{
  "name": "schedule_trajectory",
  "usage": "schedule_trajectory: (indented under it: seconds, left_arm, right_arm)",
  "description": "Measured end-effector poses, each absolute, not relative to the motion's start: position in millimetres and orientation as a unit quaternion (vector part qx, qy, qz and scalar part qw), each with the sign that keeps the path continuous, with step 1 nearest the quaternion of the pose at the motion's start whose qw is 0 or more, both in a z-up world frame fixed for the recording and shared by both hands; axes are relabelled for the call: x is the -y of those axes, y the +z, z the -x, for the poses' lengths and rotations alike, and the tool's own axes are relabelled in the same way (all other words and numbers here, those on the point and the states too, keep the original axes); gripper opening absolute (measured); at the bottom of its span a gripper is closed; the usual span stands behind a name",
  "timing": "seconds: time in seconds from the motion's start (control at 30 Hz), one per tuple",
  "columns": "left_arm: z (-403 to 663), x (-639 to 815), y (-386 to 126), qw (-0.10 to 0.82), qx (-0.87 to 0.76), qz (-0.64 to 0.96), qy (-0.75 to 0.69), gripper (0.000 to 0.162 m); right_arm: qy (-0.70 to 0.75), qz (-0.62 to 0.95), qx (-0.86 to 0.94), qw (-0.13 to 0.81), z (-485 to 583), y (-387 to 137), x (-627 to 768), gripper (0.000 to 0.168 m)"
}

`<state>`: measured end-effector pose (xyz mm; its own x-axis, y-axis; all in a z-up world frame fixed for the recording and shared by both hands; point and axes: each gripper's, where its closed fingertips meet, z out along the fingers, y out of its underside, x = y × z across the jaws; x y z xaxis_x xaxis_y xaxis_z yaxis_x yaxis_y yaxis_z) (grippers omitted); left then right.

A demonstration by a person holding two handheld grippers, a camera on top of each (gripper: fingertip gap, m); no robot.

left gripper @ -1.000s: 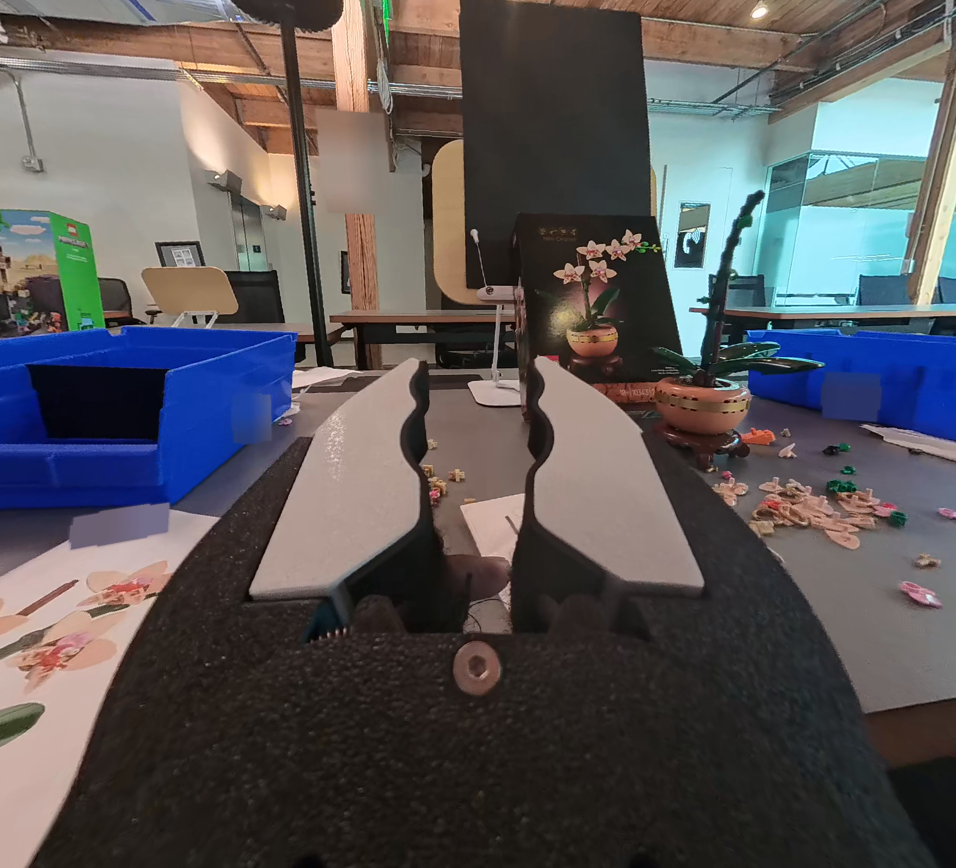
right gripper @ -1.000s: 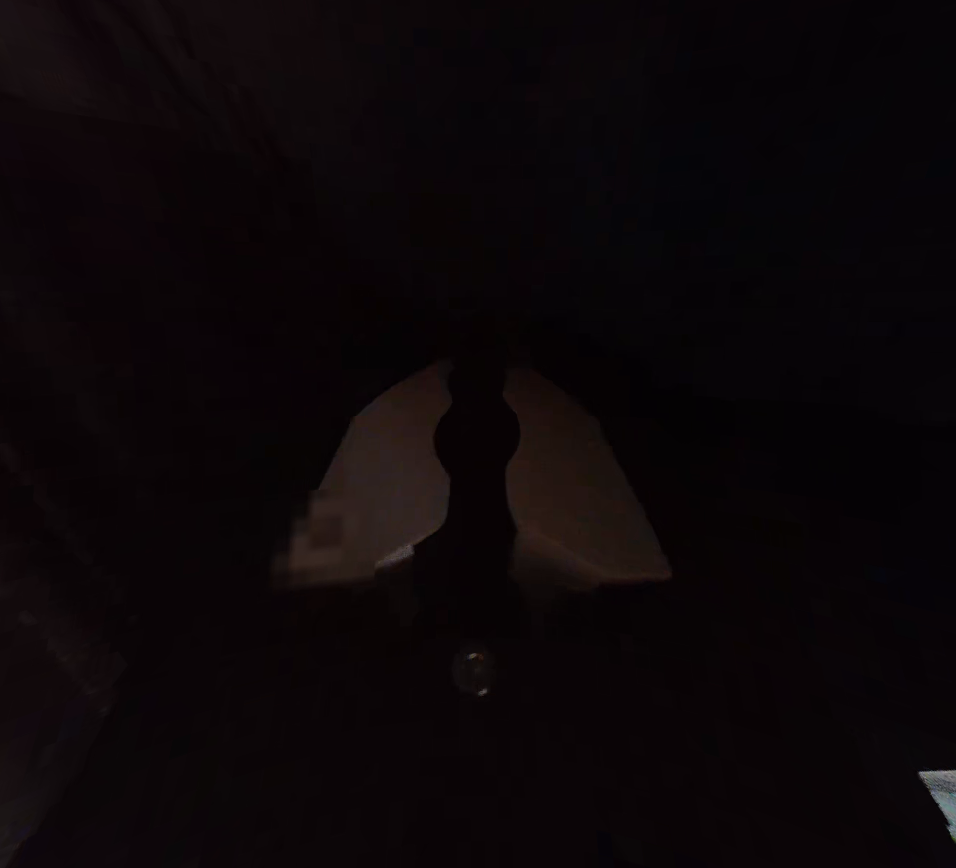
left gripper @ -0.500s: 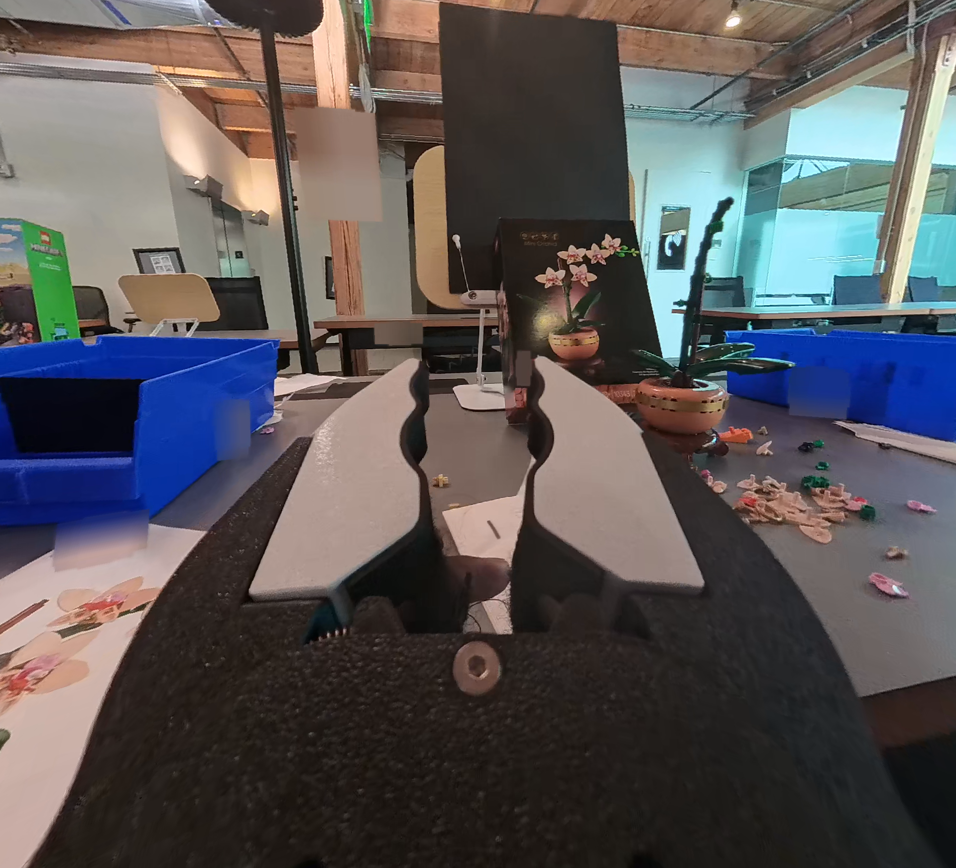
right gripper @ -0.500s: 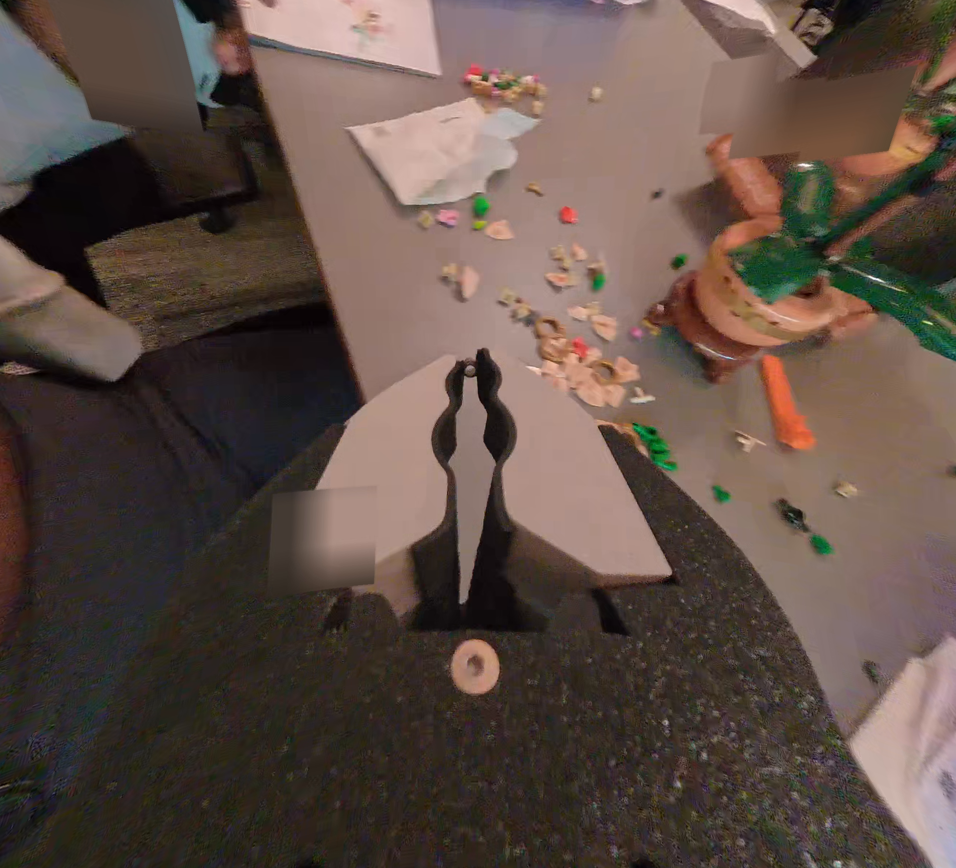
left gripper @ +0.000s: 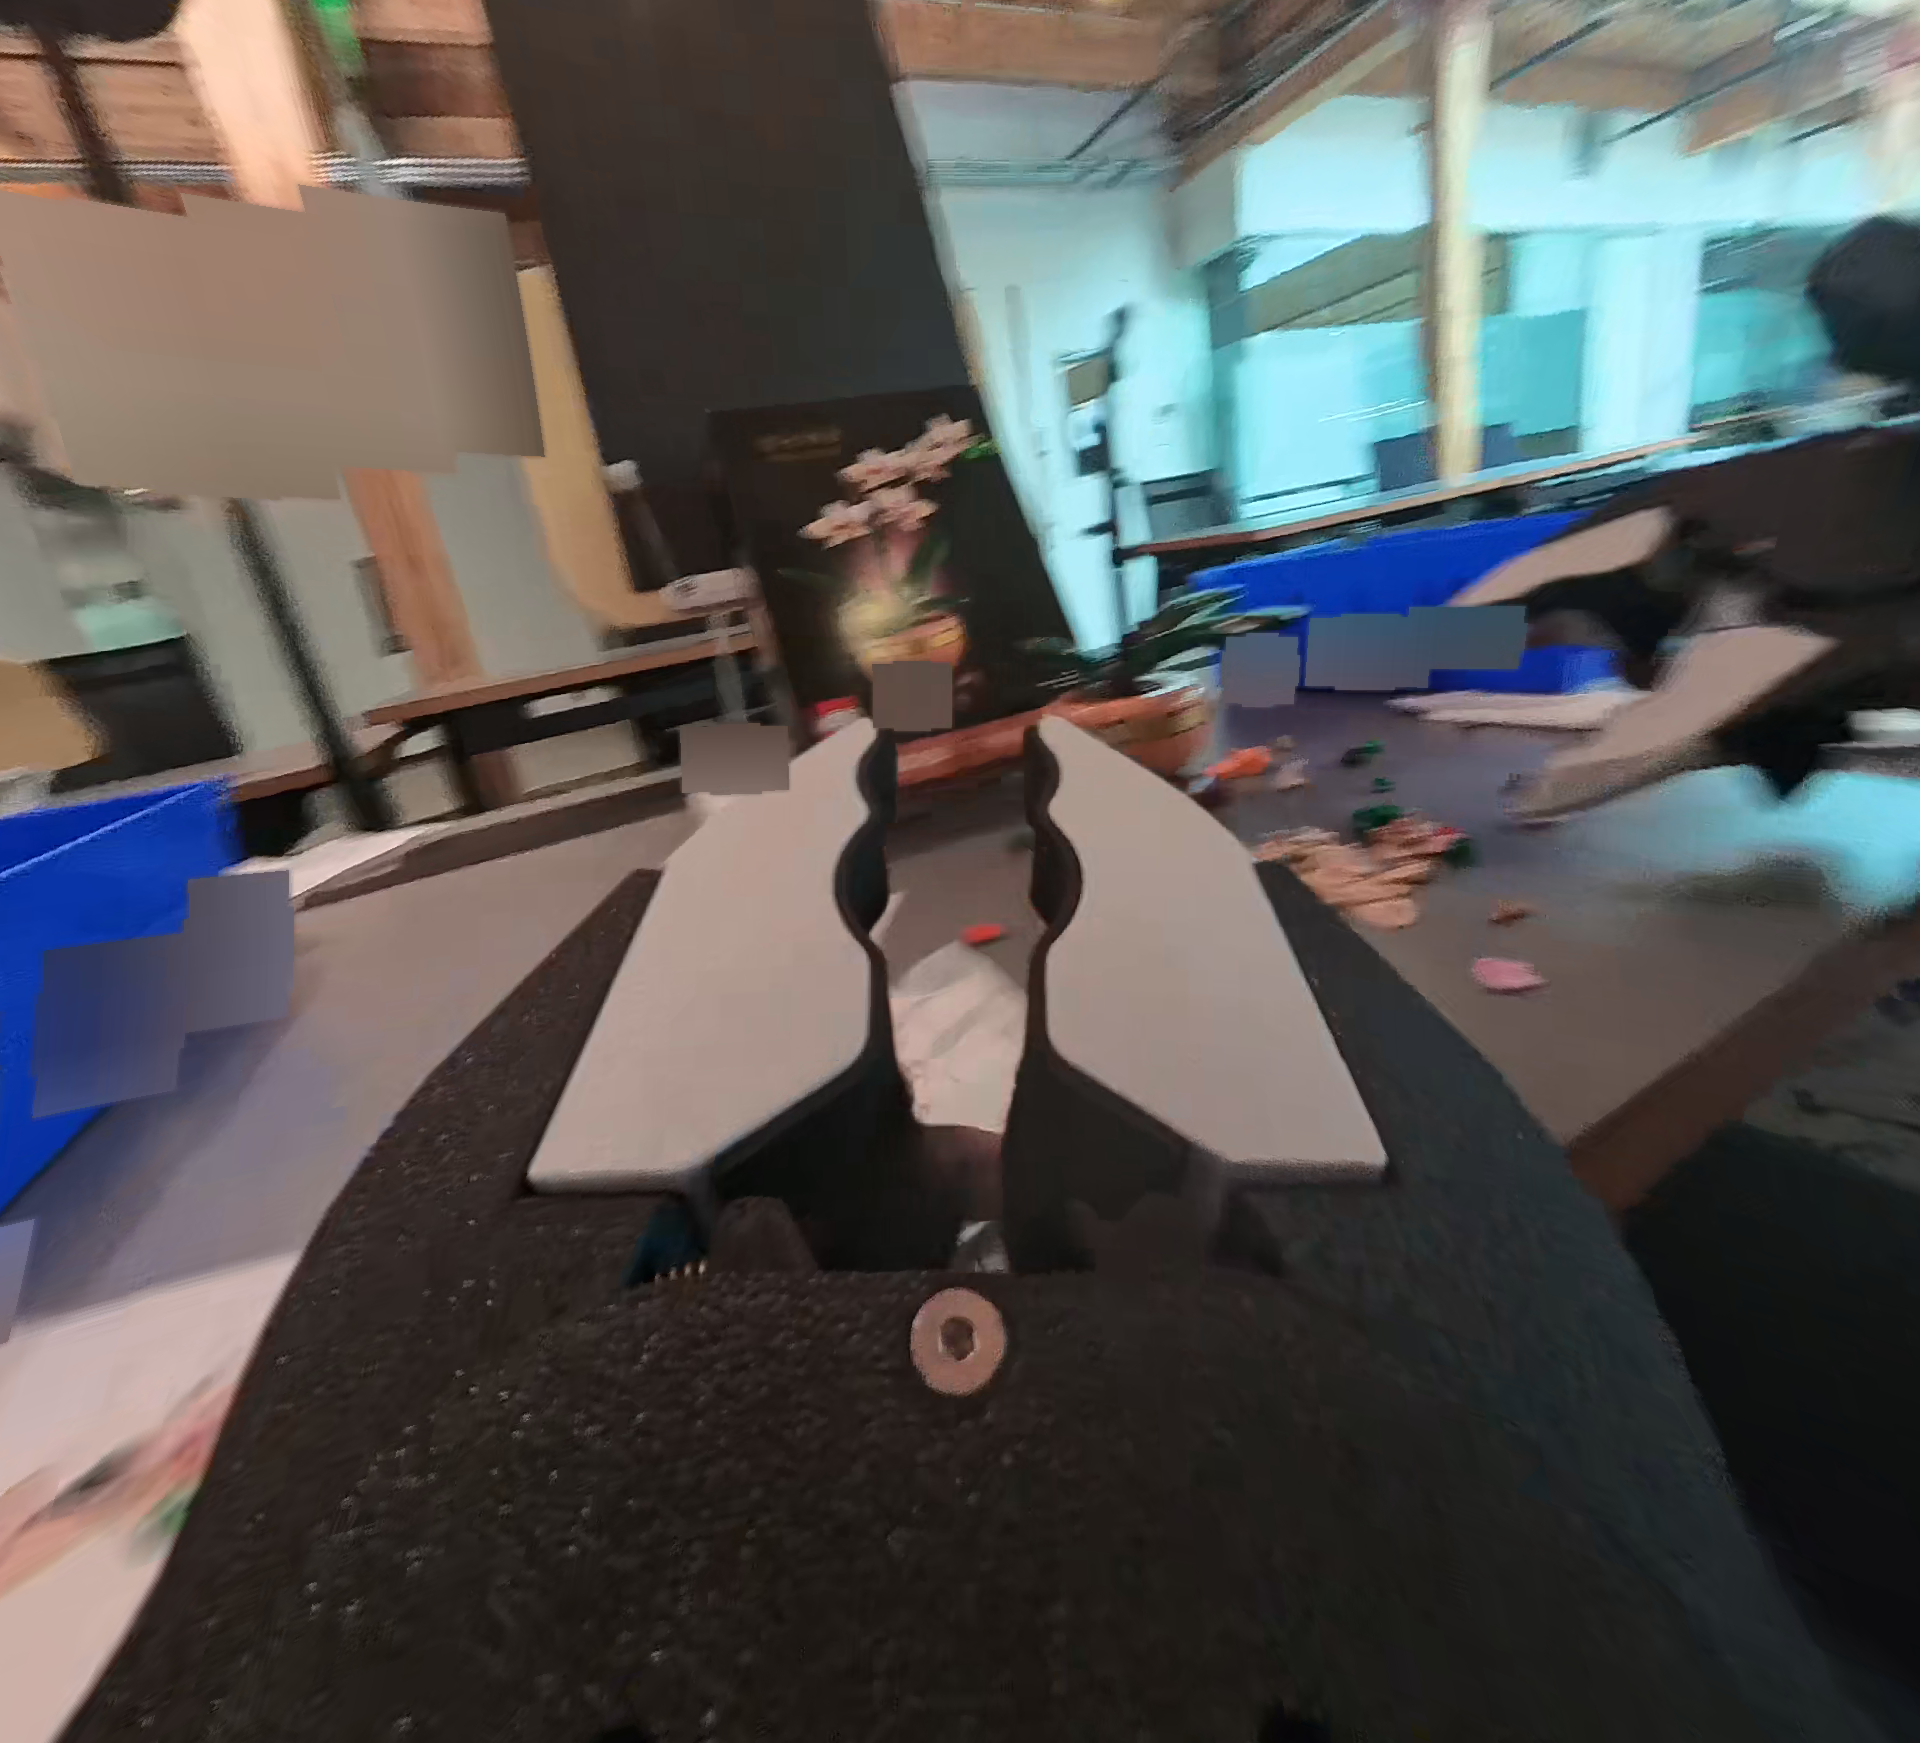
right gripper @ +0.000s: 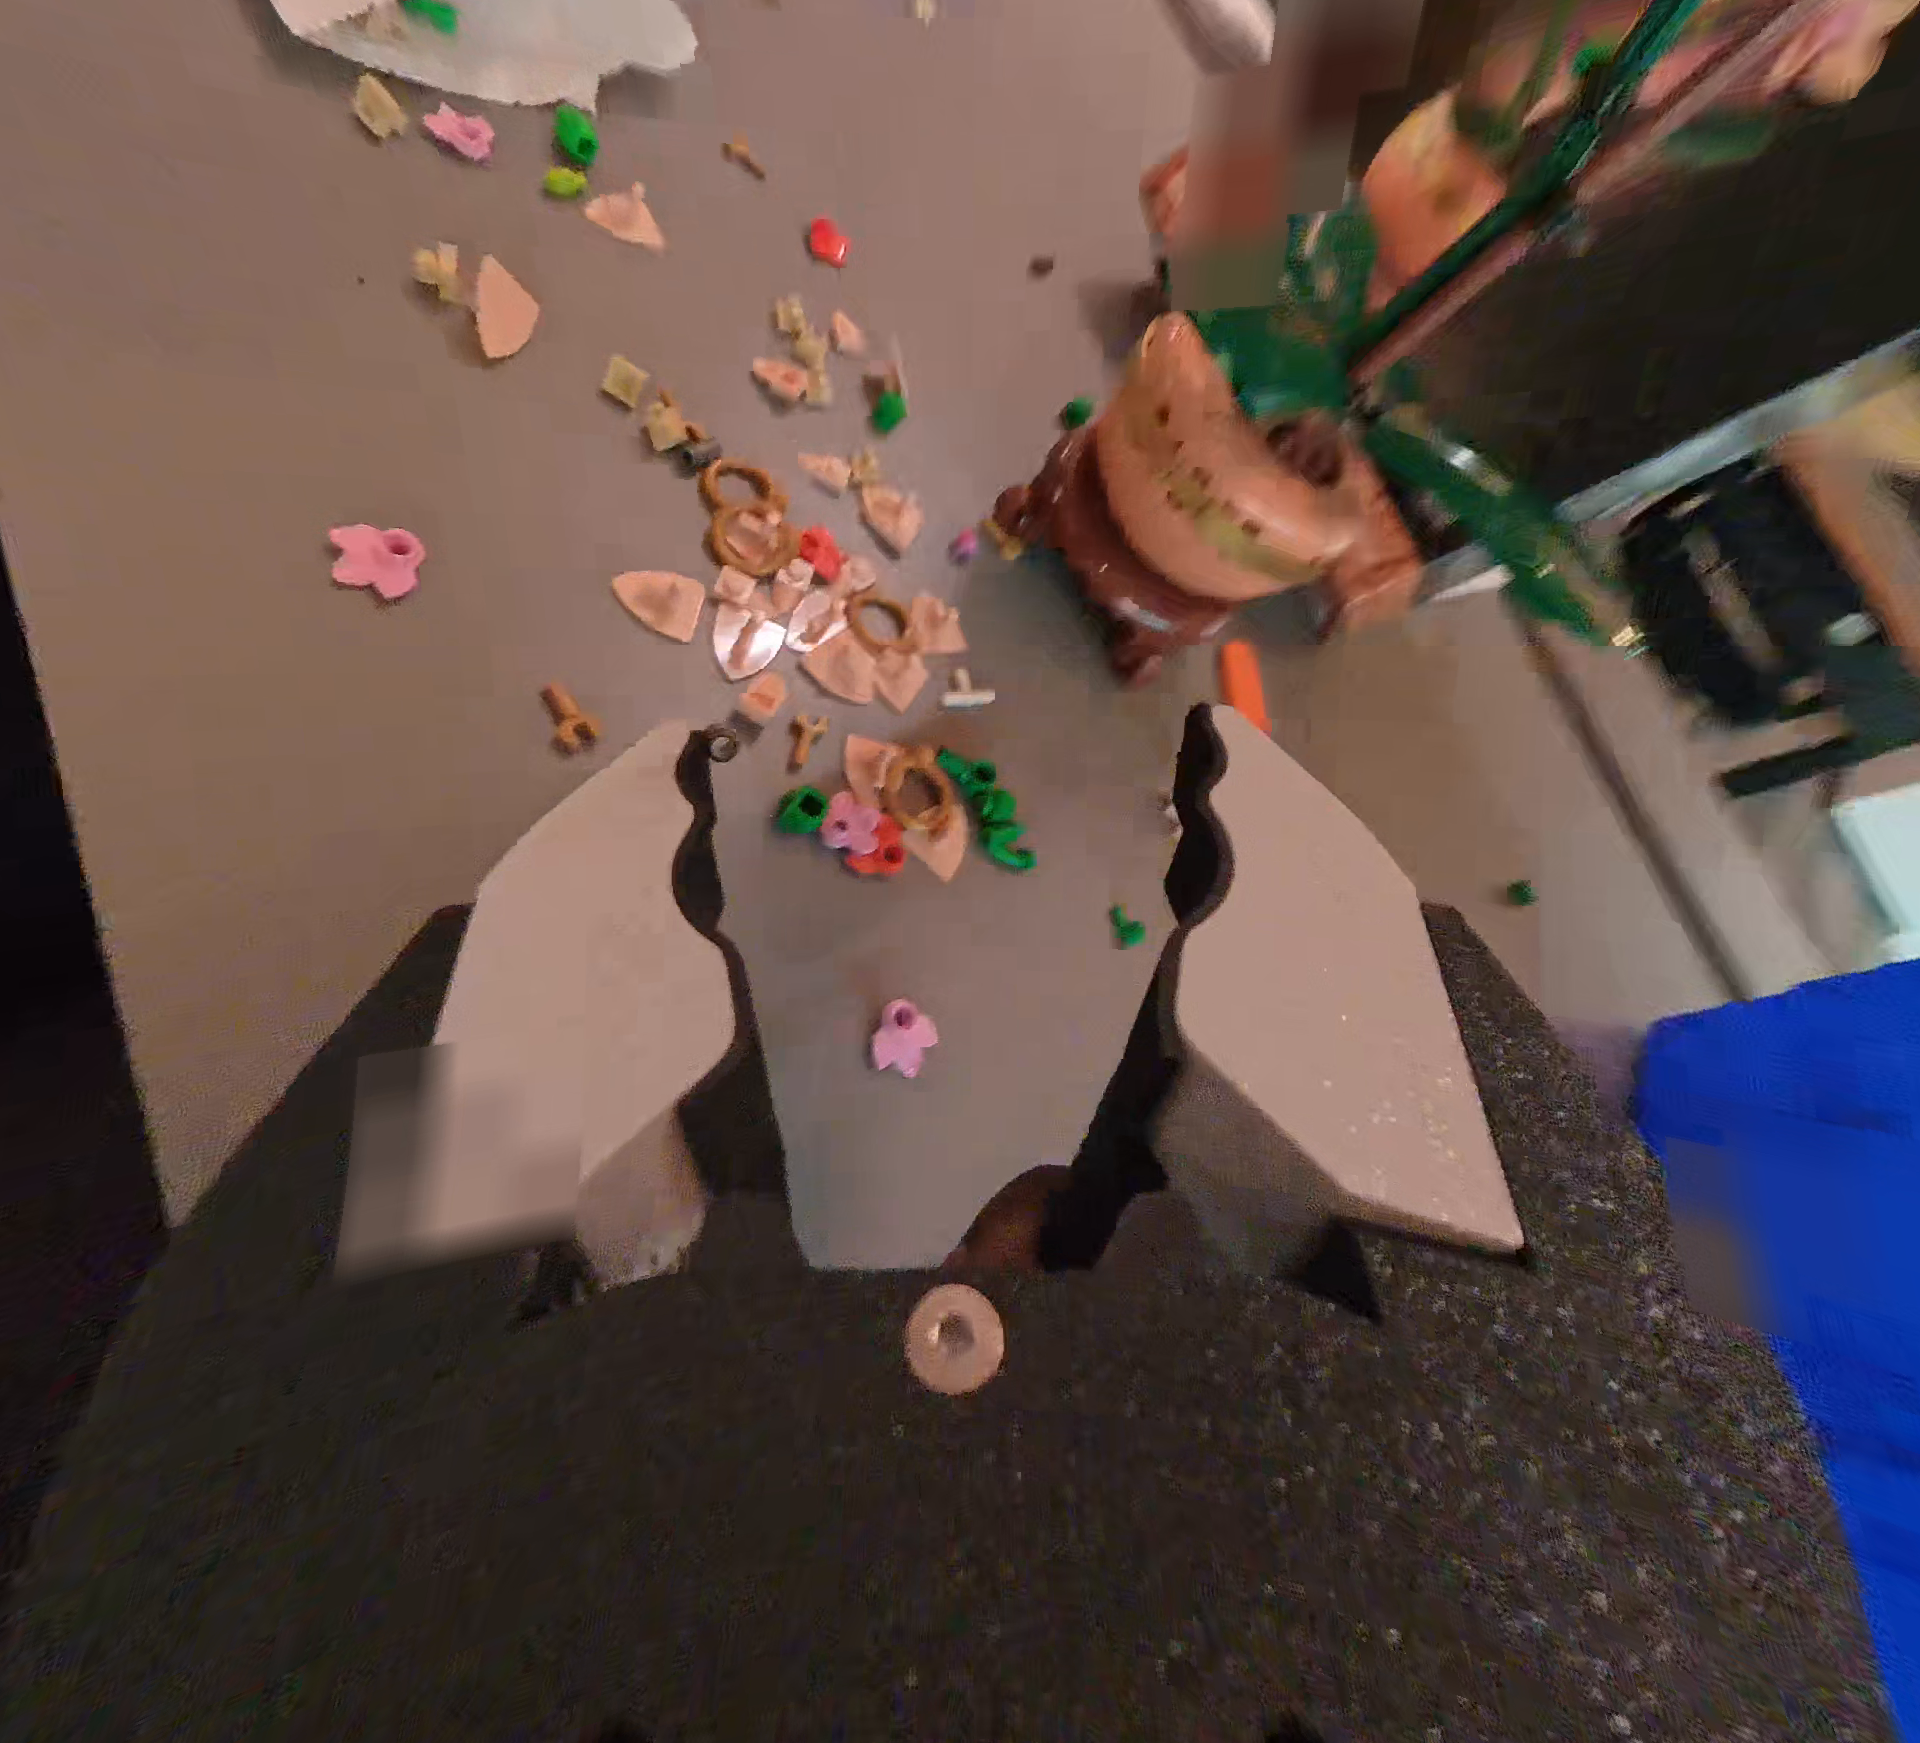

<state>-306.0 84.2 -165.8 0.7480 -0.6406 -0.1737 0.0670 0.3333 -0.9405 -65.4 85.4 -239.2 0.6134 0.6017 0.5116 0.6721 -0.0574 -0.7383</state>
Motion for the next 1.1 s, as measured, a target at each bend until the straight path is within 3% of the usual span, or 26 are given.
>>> schedule_trajectory:
  seconds: [0.2,0.43,0.47,0.63,0.73,0.87,1.0,1.1]
  left_arm:
    - [183,-35,-167,0.622,-0.423,0.506,-0.423,0.007]
    - [78,-48,-228,0.488,-0.562,0.571,-0.347,0.008]
    - [74,-53,-236,0.477,-0.571,0.581,-0.33,0.01]
    - [97,-96,-258,0.496,-0.598,0.609,-0.16,0.007]
    - [107,-100,-244,0.523,-0.581,0.601,-0.166,0.01]
    - [125,-100,-194,0.618,-0.5,0.558,-0.239,0.026]
    - [181,-101,-145,0.682,-0.454,0.528,-0.225,0.076]
    - [237,-108,-136,0.663,-0.489,0.543,-0.162,0.095]
  right_arm:
    - [-0.149,0.602,0.525,0.583,79,-220,-83,0.091]
    - [-0.163,0.563,0.546,0.598,87,-216,-90,0.091]
    - [-0.166,0.563,0.549,0.596,86,-217,-90,0.095]
    - [-0.147,0.56,0.506,0.639,78,-203,-88,0.085]
    - [-0.137,0.575,0.488,0.642,72,-202,-89,0.083]
    - [-0.022,0.613,0.397,0.682,71,-192,-87,0.077]
    - [0.126,0.629,0.317,0.699,70,-185,-83,0.068]
    - [0.116,0.632,0.324,0.694,69,-185,-83,0.064]
